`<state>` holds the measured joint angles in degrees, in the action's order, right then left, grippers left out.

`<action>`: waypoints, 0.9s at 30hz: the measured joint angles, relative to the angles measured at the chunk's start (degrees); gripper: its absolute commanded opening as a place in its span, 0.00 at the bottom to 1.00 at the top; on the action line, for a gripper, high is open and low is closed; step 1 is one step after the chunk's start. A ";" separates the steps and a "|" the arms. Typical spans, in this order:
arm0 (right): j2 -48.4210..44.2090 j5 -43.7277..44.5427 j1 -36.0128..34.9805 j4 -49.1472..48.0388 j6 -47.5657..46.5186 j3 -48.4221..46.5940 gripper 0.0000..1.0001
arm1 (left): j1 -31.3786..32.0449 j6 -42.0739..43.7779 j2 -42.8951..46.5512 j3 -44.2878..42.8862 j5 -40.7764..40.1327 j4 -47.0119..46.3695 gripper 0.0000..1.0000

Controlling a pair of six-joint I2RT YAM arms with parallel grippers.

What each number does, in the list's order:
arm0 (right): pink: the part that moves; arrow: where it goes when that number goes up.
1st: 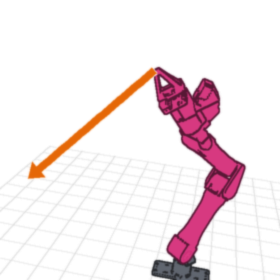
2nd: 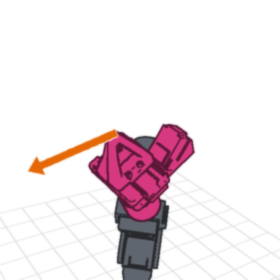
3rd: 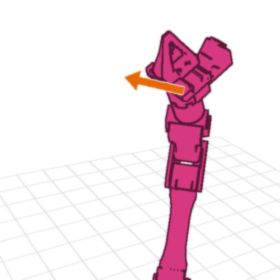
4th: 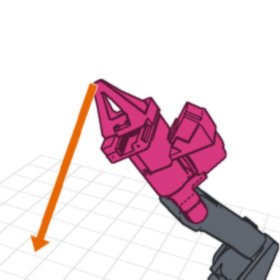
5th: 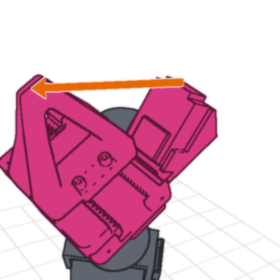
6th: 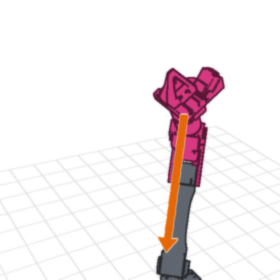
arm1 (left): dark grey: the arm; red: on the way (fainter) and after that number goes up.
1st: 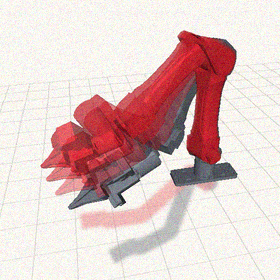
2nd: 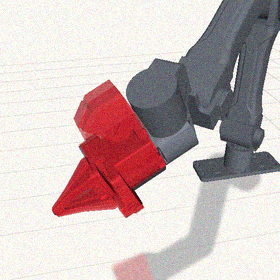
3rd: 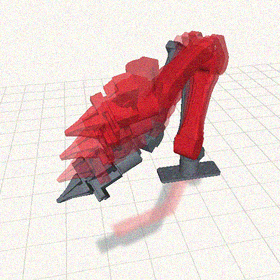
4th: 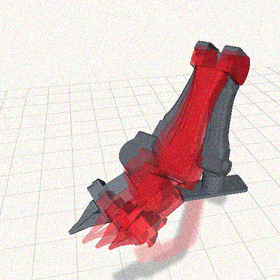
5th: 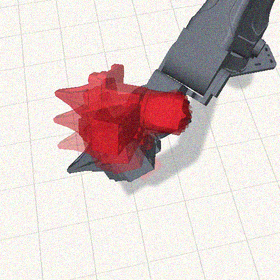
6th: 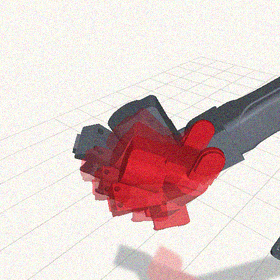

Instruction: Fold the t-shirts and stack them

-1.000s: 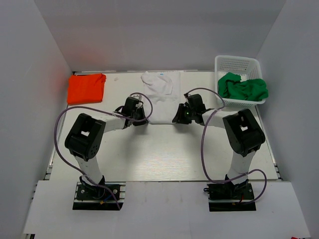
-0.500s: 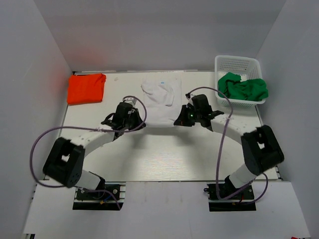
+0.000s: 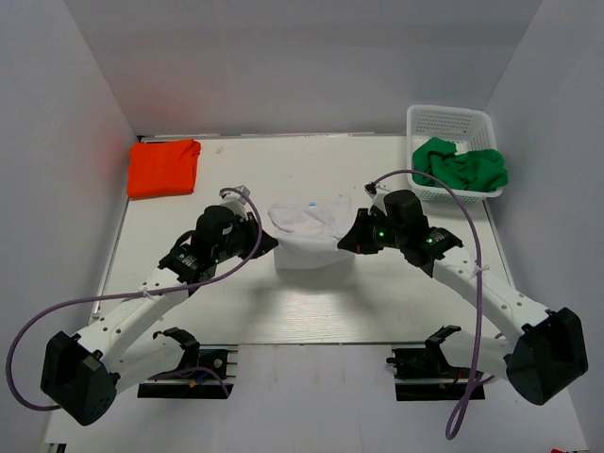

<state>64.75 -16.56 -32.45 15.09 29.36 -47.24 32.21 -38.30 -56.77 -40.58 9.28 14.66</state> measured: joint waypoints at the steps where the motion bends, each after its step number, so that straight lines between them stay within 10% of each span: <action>1: 0.22 0.26 0.04 0.02 0.11 -0.13 0.00 | 0.15 0.04 -0.57 -0.24 -0.33 -0.07 0.00; 27: 31.19 8.26 7.30 1.55 0.20 -26.10 0.00 | -1.29 4.90 -35.82 -27.69 -22.53 -1.25 0.00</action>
<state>95.94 -8.29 -25.15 16.64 29.56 -73.34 30.92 -33.41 -92.60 -68.27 -13.26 13.41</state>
